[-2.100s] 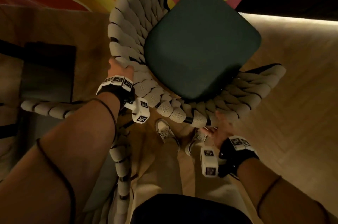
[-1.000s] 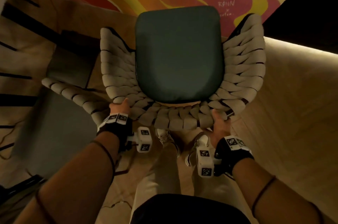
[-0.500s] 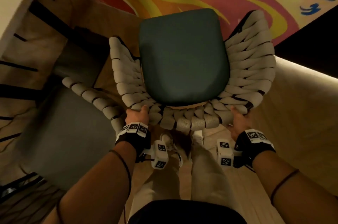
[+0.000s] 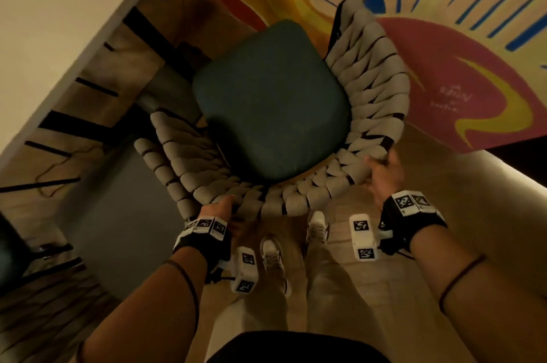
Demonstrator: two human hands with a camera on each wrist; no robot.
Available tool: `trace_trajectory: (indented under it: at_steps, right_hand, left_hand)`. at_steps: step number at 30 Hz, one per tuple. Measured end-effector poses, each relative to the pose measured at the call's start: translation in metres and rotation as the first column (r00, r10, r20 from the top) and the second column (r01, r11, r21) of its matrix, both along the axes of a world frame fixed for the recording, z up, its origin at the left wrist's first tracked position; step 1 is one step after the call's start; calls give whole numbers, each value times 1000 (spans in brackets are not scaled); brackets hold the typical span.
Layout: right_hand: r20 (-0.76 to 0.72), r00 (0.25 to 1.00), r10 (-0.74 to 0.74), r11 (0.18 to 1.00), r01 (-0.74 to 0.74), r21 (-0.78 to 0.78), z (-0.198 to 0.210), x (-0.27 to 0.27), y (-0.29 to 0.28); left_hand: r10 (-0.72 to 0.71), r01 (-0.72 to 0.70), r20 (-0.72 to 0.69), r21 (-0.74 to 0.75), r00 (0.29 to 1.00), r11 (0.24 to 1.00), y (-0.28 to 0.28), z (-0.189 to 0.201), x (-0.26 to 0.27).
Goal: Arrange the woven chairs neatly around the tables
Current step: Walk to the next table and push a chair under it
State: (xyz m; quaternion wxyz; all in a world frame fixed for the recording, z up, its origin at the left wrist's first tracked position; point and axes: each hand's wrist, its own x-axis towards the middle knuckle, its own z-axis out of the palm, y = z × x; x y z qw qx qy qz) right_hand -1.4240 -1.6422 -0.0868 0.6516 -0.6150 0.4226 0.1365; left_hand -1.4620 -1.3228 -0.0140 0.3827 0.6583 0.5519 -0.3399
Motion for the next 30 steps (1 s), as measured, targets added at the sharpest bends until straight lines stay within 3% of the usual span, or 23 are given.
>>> trace_trajectory:
  at_steps: [4, 10, 14, 16, 19, 21, 26, 30]
  right_hand:
    - [78, 994, 79, 996, -75, -52, 4, 52, 4]
    - [72, 983, -169, 982, 162, 93, 24, 87, 15]
    - [14, 999, -32, 999, 31, 31, 23, 68, 53]
    - [-34, 999, -17, 1000, 17, 15, 19, 57, 73]
    - [-96, 995, -38, 999, 37, -15, 18, 50, 87]
    - [-105, 994, -38, 999, 37, -19, 21, 52, 86]
    - [-134, 989, -63, 997, 68, 31, 30, 61, 80]
    - [-152, 987, -54, 998, 58, 25, 38, 62, 83]
  left_hand:
    - [41, -41, 37, 9, 998, 999, -3, -3, 8]
    - [-3, 8, 55, -85, 998, 996, -15, -5, 25]
    - [-17, 35, 96, -194, 995, 980, -2, -6, 23]
    - [5, 16, 140, -151, 990, 988, 14, -4, 25]
    - [226, -218, 234, -61, 946, 974, 41, -4, 35]
    - [290, -287, 252, -50, 923, 957, 54, -8, 48]
    - [173, -186, 202, 48, 964, 981, 77, -36, 81]
    - [116, -138, 198, 104, 973, 985, 81, -36, 90]
